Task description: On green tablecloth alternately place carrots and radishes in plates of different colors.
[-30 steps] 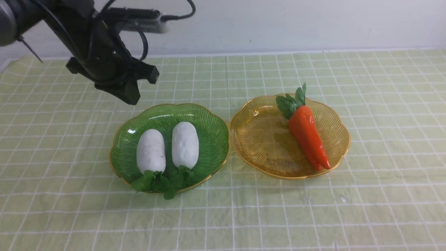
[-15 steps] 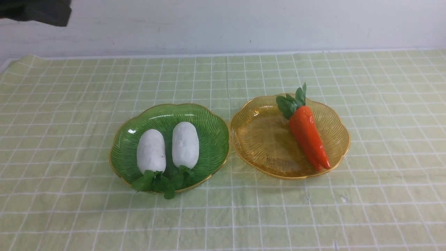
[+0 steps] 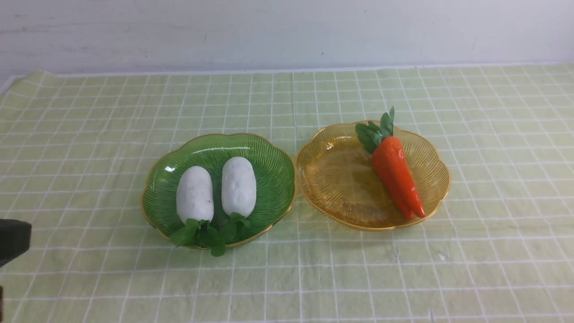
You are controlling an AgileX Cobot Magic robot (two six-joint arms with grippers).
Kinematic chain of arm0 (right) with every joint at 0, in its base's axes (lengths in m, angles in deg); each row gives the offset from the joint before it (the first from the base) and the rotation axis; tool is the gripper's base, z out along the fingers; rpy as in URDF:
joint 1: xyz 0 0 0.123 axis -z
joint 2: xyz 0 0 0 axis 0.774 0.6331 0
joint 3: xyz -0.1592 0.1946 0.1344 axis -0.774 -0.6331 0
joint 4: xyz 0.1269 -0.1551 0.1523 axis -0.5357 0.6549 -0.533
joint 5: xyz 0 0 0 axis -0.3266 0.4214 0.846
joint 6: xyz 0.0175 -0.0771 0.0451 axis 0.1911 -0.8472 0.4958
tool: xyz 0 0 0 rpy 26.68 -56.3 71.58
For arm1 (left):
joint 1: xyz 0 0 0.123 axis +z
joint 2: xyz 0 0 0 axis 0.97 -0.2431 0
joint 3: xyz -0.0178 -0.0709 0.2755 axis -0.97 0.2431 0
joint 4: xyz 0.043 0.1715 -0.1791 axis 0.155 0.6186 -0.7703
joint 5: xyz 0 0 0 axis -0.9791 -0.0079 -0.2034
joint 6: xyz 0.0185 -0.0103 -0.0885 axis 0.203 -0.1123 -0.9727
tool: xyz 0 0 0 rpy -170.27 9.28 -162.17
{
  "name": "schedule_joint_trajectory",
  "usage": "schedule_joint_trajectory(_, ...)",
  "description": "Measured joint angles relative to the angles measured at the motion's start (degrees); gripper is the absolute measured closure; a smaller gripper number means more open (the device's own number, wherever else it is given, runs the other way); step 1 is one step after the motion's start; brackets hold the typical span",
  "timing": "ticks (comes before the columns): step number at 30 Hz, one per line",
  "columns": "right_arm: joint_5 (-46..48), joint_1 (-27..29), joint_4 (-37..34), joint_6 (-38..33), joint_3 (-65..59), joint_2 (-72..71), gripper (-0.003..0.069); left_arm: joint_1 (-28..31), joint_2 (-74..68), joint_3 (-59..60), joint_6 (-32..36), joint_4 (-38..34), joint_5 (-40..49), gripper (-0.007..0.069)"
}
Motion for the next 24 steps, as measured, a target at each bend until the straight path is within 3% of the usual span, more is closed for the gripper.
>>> schedule_joint_trajectory(7, 0.0, 0.0, 0.0, 0.0, 0.0, 0.0, 0.0643, 0.0, 10.4, 19.1, -0.3, -0.9, -31.5, 0.0632)
schedule_joint_trajectory(10, 0.0, 0.0, 0.0, 0.0, 0.0, 0.0, 0.0643, 0.0, 11.8, 24.3, -0.3, -1.0, -37.7, 0.0632)
schedule_joint_trajectory(24, 0.0, 0.0, 0.0, 0.0, 0.0, 0.0, 0.0643, 0.0, 11.8, 34.1, -0.4, -1.1, -35.2, 0.0632)
